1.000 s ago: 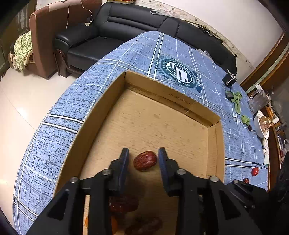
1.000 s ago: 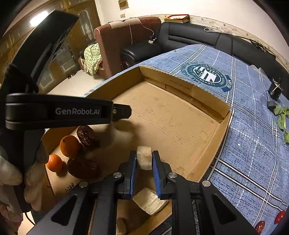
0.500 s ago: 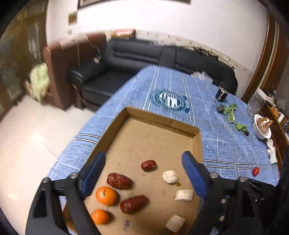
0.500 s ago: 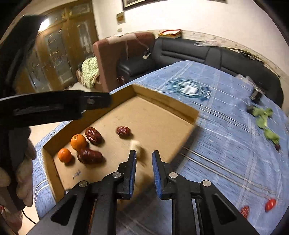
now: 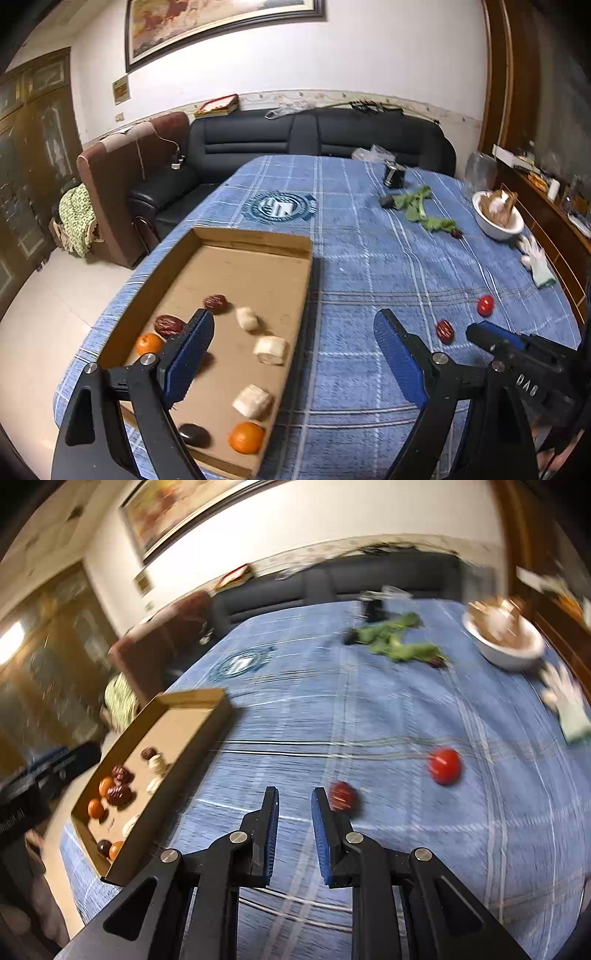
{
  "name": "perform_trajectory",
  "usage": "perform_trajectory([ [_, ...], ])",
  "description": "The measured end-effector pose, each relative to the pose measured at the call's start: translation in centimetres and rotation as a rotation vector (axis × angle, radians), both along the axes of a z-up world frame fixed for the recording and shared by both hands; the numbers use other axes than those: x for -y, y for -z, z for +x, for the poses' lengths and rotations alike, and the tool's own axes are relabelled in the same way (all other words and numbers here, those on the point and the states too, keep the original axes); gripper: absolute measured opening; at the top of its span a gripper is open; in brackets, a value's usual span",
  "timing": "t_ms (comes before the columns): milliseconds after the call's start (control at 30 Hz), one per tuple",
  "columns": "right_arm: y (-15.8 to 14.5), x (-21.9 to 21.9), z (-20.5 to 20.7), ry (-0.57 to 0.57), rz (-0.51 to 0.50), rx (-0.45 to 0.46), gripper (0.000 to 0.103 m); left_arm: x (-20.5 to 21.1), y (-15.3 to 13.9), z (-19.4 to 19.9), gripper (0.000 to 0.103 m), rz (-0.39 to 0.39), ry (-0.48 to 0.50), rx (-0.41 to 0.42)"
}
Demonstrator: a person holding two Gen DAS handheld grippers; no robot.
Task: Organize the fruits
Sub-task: 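Move both open tools back toward the last red date and tomato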
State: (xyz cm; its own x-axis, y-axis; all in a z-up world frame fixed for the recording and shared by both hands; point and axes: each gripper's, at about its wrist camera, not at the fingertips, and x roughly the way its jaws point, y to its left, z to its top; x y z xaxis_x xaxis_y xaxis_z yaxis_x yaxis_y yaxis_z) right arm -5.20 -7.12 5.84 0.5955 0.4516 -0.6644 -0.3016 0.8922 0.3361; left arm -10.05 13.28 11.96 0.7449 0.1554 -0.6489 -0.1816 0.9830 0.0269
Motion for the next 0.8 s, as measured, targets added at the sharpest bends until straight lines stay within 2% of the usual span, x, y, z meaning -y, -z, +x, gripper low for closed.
perform_trajectory([
  [167,1.1,2.5,-0.1,0.038,0.039,-0.031,0.02,2.1,0.6,0.0,0.088,0.033,0.022,-0.027],
  [433,2.1,4.0,0.0,0.058,0.051,-0.045,0.02,4.0,1.4,0.5,0.088,0.053,0.064,-0.039],
  [800,2.7,6.2,0.7,0.105,0.027,-0.055,0.02,3.5,3.4,1.3,0.088,0.029,0.099,-0.058],
])
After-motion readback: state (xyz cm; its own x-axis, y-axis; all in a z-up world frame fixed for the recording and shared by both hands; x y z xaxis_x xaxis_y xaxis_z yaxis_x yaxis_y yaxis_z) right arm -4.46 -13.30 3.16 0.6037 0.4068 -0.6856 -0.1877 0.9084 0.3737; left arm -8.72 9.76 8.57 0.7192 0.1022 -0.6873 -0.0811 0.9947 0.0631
